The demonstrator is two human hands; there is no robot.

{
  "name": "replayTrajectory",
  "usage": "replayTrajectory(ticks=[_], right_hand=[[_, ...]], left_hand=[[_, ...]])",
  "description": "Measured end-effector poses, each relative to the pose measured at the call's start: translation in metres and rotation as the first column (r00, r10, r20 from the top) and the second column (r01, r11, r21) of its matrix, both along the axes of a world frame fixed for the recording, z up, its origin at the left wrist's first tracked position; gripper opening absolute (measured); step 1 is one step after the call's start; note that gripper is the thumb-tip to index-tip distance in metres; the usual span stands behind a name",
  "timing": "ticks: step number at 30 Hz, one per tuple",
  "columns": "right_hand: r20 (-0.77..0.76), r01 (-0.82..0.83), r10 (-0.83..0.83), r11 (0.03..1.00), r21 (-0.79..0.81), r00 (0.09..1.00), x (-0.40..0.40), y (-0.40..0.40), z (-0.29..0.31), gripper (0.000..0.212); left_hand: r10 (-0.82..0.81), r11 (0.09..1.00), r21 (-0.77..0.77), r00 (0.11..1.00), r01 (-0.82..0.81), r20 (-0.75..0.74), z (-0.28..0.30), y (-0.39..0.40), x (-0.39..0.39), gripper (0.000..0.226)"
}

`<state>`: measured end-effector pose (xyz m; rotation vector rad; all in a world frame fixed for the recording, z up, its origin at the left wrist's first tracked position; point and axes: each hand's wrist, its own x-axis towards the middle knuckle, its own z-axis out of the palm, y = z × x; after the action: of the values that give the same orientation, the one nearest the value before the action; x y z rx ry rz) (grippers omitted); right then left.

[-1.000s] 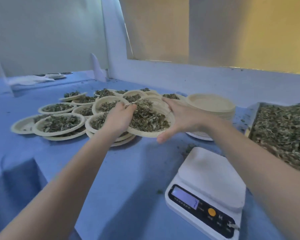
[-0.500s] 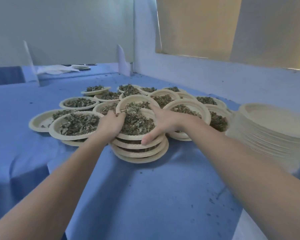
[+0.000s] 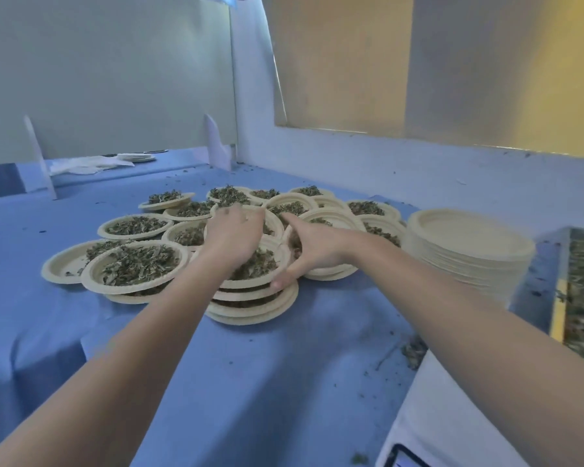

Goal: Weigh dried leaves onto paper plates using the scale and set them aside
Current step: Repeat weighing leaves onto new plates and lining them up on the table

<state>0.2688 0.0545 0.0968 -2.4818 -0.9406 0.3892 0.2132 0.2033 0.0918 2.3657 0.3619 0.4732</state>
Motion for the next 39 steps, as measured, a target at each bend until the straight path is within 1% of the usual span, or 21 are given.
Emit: replayTrajectory(ticks=[2,3,5,6,9,12,13,15,16,19,21,22,23,25,27,28,30,32,34,37,39], right_hand=[[0.052,0.029,-0.03,0.999,0.017,0.998,-0.012,-0.016,0.014,0.124],[0.073,0.042,-0.046,0.998,0.047,0.996,-0.016,-0.026,0.021,0.11],[0.15,0.063,-0.077,0.994,0.092,0.986,-0.022,-0.056,0.032,0.063],[0.175,0.077,-0.093,0.993,0.093,0.98,-0.025,-0.074,0.037,0.053],[0.181,0.183,-0.19,0.981,0.056,0.965,-0.035,-0.131,0.05,0.047],[0.159,0.302,-0.307,0.952,0.057,0.938,-0.032,-0.183,0.056,0.034],[0.16,0.335,-0.338,0.941,0.044,0.928,-0.029,-0.198,0.056,0.036],[0.21,0.412,-0.399,0.911,-0.022,0.893,-0.019,-0.222,0.053,0.062],[0.232,0.456,-0.435,0.889,-0.047,0.87,-0.014,-0.231,0.05,0.068],[0.256,0.564,-0.553,0.825,0.033,0.793,0.001,-0.25,0.036,0.057],[0.238,0.623,-0.622,0.778,0.082,0.746,0.009,-0.255,0.026,0.051],[0.218,0.645,-0.646,0.759,0.089,0.731,0.013,-0.256,0.021,0.05],[0.187,0.662,-0.665,0.744,0.089,0.723,0.017,-0.257,0.016,0.051],[0.107,0.686,-0.694,0.72,0.104,0.712,0.023,-0.257,0.008,0.05],[0.061,0.7,-0.712,0.699,0.145,0.699,0.028,-0.26,0.004,0.046],[0.062,0.703,-0.718,0.693,0.162,0.693,0.03,-0.262,0.003,0.045],[0.082,0.701,-0.719,0.693,0.17,0.691,0.03,-0.266,0.003,0.045],[0.107,0.684,-0.699,0.715,0.145,0.707,0.028,-0.267,0.005,0.046],[0.139,0.655,-0.667,0.745,0.125,0.732,0.025,-0.266,0.01,0.047],[0.157,0.631,-0.647,0.762,0.146,0.746,0.02,-0.266,0.023,0.053],[0.171,0.626,-0.65,0.76,0.177,0.741,0.012,-0.267,0.034,0.055]], left_hand=[[-0.128,0.99,-0.048,0.99,0.131,0.057,0.012,-0.04,-0.001,0.049],[-0.188,0.98,-0.052,0.979,0.193,0.081,0.017,-0.061,-0.001,0.045],[-0.29,0.953,-0.055,0.95,0.298,0.111,0.025,-0.104,-0.001,0.041],[-0.327,0.94,-0.061,0.937,0.335,0.12,0.029,-0.124,-0.001,0.04],[-0.402,0.908,-0.075,0.908,0.411,0.116,0.034,-0.177,0.003,0.042],[-0.472,0.879,-0.053,0.881,0.474,0.045,0.037,-0.22,0.012,0.043],[-0.475,0.877,-0.071,0.88,0.476,0.023,0.037,-0.231,0.017,0.042],[-0.444,0.895,-0.045,0.896,0.443,-0.017,0.034,-0.246,0.031,0.041],[-0.413,0.91,-0.045,0.91,0.411,-0.035,0.031,-0.25,0.038,0.04],[-0.336,0.941,-0.047,0.94,0.334,-0.061,0.022,-0.256,0.057,0.043],[-0.3,0.954,-0.037,0.948,0.298,-0.106,0.015,-0.258,0.067,0.048],[-0.292,0.956,-0.053,0.949,0.288,-0.116,0.013,-0.259,0.07,0.045],[-0.29,0.956,-0.074,0.95,0.284,-0.112,0.011,-0.258,0.074,0.035],[-0.263,0.963,-0.09,0.958,0.254,-0.112,0.009,-0.252,0.081,0.003],[-0.244,0.969,-0.06,0.962,0.238,-0.125,0.011,-0.248,0.084,0.005],[-0.253,0.967,-0.041,0.958,0.25,-0.135,0.012,-0.246,0.086,0.006],[-0.276,0.961,-0.027,0.95,0.275,-0.15,0.014,-0.245,0.088,0.017],[-0.29,0.957,-0.024,0.941,0.29,-0.176,0.016,-0.245,0.087,0.029],[-0.3,0.953,-0.005,0.936,0.304,-0.182,0.021,-0.245,0.085,0.034],[-0.32,0.945,0.011,0.932,0.326,-0.171,0.035,-0.244,0.078,0.031],[-0.332,0.942,0.0,0.93,0.336,-0.156,0.046,-0.241,0.069,0.017]])
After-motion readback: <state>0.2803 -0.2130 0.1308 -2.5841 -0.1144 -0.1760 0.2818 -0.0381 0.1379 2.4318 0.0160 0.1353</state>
